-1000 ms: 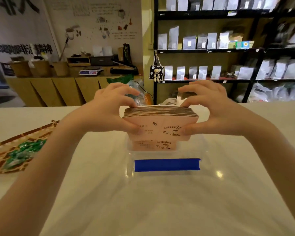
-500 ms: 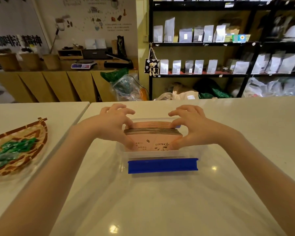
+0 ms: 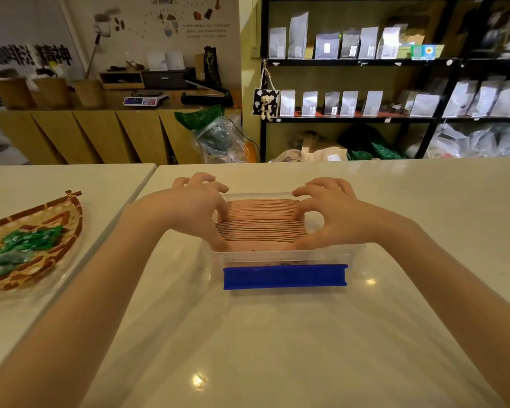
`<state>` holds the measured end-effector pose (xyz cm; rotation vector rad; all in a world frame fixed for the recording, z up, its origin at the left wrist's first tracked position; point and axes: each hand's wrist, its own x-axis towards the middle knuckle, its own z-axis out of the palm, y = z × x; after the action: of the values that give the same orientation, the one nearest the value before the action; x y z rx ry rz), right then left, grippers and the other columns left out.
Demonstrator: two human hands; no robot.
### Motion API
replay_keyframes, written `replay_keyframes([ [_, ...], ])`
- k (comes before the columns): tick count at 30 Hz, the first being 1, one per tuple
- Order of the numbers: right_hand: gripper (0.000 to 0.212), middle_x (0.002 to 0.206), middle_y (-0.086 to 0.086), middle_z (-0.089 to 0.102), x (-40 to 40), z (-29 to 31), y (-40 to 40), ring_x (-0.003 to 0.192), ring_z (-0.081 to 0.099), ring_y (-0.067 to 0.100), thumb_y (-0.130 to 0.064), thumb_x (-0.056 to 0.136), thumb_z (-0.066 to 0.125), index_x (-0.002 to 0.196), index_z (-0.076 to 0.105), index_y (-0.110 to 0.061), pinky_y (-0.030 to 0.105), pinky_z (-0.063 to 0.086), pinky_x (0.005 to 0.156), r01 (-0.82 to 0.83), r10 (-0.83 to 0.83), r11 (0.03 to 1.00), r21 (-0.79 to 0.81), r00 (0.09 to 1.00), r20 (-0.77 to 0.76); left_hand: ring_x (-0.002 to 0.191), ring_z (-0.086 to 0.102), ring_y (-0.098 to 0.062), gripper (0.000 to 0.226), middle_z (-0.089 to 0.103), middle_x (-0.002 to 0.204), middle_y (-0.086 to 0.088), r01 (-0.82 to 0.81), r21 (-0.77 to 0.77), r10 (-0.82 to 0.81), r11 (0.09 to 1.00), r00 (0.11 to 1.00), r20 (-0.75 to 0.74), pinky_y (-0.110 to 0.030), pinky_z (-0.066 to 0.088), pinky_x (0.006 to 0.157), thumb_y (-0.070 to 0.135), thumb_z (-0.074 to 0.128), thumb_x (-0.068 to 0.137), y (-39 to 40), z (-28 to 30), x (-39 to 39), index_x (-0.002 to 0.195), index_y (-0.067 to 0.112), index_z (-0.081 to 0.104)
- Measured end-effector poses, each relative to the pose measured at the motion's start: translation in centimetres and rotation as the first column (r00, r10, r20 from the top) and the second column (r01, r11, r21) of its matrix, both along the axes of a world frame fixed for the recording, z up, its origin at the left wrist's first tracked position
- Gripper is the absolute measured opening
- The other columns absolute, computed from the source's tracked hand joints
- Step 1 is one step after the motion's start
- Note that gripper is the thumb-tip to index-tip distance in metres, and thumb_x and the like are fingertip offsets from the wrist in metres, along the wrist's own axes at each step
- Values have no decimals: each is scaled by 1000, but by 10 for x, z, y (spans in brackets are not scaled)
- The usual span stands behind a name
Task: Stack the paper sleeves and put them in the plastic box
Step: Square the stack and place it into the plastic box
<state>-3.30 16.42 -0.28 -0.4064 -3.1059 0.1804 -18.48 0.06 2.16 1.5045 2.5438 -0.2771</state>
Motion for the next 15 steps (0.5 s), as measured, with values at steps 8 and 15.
replay_keyframes([
  [8, 46, 147, -5, 30, 5, 13, -3, 137, 10, 19, -61, 66, 60, 103, 62, -33, 45, -3, 111, 26, -29, 998, -51, 998, -61, 139, 7, -23, 53, 26, 149, 3, -2, -15, 2, 1000, 1000, 11, -51, 9, 112, 47, 69, 69, -3, 6, 3, 118, 31, 56],
  [15, 36, 145, -7, 32, 8, 17, -3, 136, 11, 18, -57, 68, 62, 95, 64, -33, 45, -3, 111, 41, -42, 999, -19, 996, -73, 137, 14, -22, 54, 33, 145, 4, -8, 39, 7, 999, 1000, 8, -49, 13, 111, 50, 69, 66, -4, 9, 2, 115, 35, 54],
])
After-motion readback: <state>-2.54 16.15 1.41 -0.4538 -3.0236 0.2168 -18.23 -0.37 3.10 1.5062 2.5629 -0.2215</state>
